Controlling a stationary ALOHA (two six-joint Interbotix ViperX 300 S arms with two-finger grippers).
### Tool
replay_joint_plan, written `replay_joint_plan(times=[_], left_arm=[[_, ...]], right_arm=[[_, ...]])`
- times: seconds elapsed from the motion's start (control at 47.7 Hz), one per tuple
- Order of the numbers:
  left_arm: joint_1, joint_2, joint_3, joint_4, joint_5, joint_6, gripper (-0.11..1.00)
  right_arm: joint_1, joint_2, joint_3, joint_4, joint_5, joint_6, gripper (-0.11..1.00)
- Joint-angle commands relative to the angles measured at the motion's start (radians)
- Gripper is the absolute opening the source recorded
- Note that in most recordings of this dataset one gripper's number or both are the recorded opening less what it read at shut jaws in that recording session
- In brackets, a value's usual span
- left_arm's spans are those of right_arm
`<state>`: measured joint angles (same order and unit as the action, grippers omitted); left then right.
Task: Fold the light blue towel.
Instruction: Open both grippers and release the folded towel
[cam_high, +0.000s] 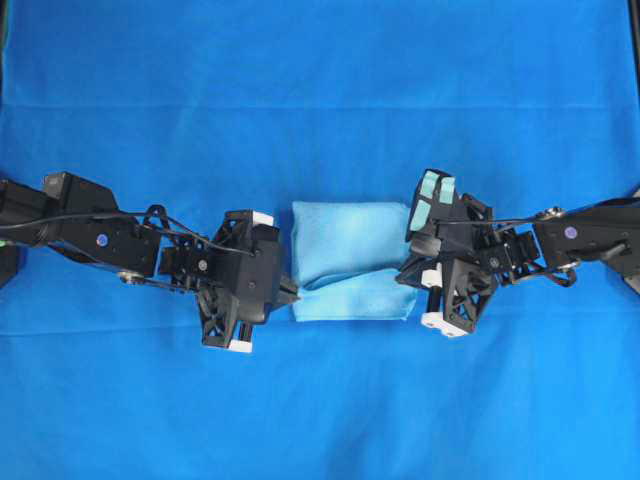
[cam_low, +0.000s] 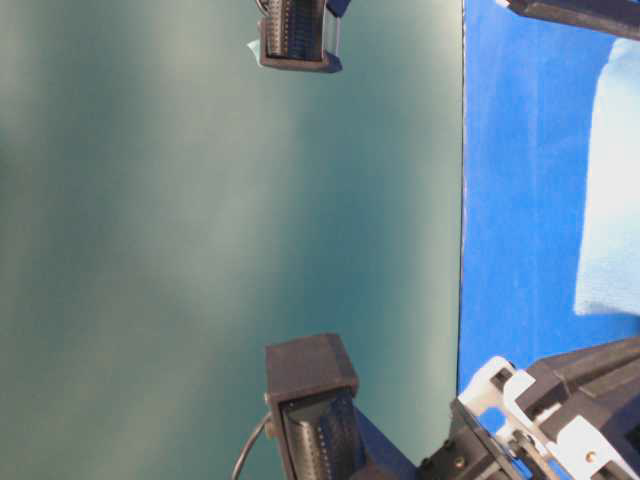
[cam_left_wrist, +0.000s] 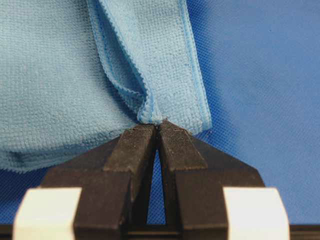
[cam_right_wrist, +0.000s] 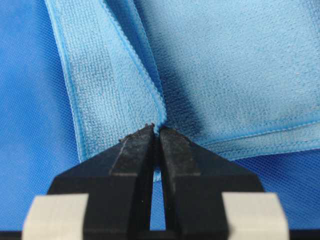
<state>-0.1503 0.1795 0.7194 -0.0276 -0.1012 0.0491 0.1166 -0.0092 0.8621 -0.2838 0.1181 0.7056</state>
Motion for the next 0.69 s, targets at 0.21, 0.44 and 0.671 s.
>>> replay_joint_plan(times=[0.21, 0.44, 0.671], left_arm=[[-0.021, -0.017, 0.0, -0.002, -0.025, -0.002, 0.42], [-0.02, -0.067, 0.0, -0.002, -0.015, 0.006, 0.97], [-0.018, -0.21, 0.003, -0.002, 0.08, 0.014, 0.94]], right_arm=[[0.012, -0.009, -0.015, 0.003, 0.005, 0.0, 0.61], [0.02, -0.034, -0.037, 0.002, 0.041, -0.003, 0.63], [0.049, -0.189, -0.081, -0.034, 0.176, -0.014, 0.63]])
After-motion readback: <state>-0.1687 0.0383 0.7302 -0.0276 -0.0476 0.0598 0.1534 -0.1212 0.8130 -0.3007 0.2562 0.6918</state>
